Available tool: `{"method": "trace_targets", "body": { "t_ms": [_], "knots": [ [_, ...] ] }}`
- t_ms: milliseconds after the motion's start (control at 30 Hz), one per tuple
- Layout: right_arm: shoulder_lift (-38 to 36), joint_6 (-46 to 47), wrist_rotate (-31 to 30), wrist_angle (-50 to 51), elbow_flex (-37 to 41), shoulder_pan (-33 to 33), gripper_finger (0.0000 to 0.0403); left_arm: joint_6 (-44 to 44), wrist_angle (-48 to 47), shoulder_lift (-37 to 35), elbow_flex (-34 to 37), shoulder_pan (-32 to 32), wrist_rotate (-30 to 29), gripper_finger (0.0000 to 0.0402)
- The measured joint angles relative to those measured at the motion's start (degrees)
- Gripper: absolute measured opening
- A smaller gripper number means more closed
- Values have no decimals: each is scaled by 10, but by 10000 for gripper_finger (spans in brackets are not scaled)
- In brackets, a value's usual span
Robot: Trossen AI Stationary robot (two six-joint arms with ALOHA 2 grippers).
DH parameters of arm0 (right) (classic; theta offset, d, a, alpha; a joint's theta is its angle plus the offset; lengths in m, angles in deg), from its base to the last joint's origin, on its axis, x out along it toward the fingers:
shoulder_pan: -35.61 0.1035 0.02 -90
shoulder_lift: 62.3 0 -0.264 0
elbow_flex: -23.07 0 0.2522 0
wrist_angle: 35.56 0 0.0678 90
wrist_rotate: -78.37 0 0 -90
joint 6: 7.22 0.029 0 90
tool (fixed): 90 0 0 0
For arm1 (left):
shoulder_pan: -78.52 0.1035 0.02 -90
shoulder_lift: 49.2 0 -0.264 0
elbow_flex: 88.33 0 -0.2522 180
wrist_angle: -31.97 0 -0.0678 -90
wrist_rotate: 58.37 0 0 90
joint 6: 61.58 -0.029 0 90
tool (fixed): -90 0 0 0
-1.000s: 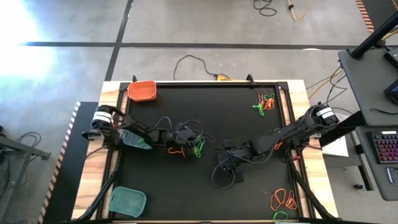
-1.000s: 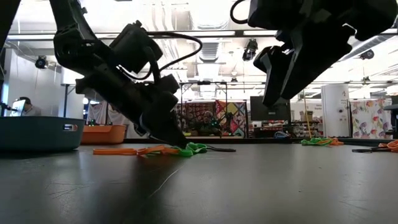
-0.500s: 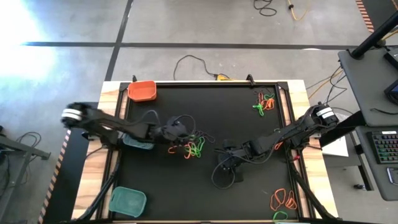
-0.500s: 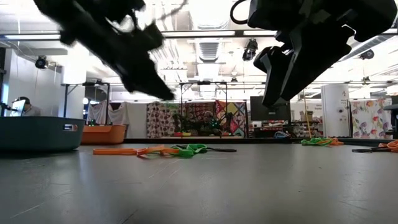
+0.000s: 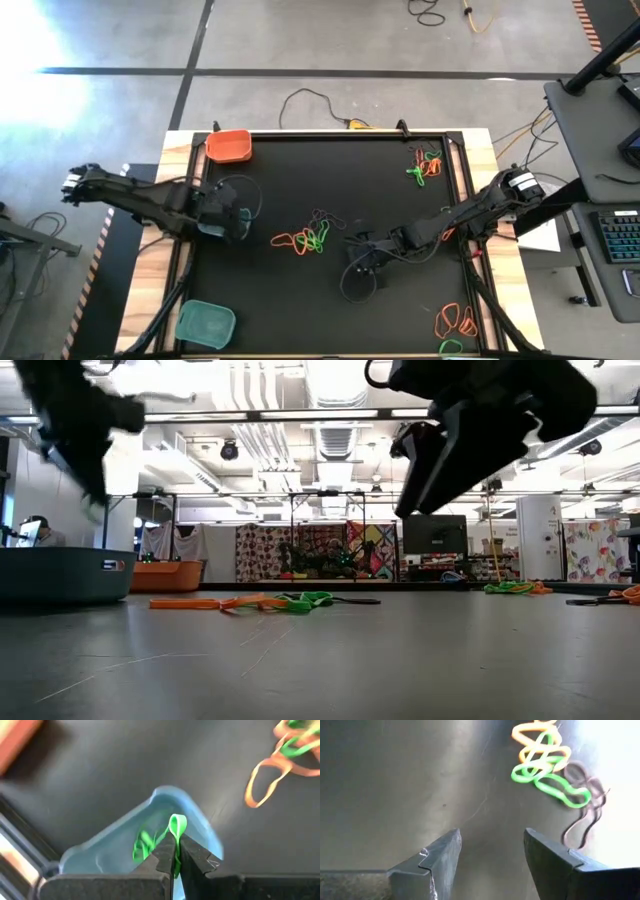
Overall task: Sort rubber bands into baskets
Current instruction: Put the green rubber band into the blue bin
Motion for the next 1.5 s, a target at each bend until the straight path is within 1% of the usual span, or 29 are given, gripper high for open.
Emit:
{"method": "trace_targets", "body": {
  "t_ms": [167,233,300,433,467,500,533,567,600,733,800,967,1067,1200,1367,1433,1500],
  "knots": [
    [0,-5,0,0,0,0,210,25,44,22,61,0,49,0],
    [-1,-14,-13,10,-3,0,210,34,47,38,77,0,62,0],
    [-3,4,-67,57,-20,0,208,37,46,55,88,0,61,0],
    [-7,51,-266,177,-57,-3,201,32,52,84,93,0,57,0],
    [-7,64,-307,198,-62,-7,200,28,53,91,93,0,56,0],
    [-7,76,-336,209,-64,-14,199,24,52,97,93,0,56,0],
    [-7,87,-350,216,-66,-24,199,20,52,103,93,0,56,0],
    [-7,96,-348,221,-67,-35,199,15,53,109,93,0,56,0],
    [-7,101,-334,226,-67,-48,199,11,54,114,93,0,56,0],
    [-6,101,-233,245,-62,-110,205,-24,68,135,97,0,56,0],
    [-6,103,-207,292,-62,-144,208,-51,78,145,100,0,57,0],
    [-17,150,-203,431,-62,-233,215,-93,88,166,102,0,59,0],
    [-24,174,-199,467,-62,-279,217,-107,99,172,102,2,55,0],
    [-30,177,-175,465,-62,-313,217,-94,99,162,101,26,64,0],
    [-30,169,-158,438,-62,-322,217,-96,102,118,103,69,84,0],
    [-29,154,-157,423,-62,-321,217,-110,106,101,112,88,91,0],
    [-29,119,-157,414,-62,-321,217,-124,117,90,126,109,110,0]
  ]
}}
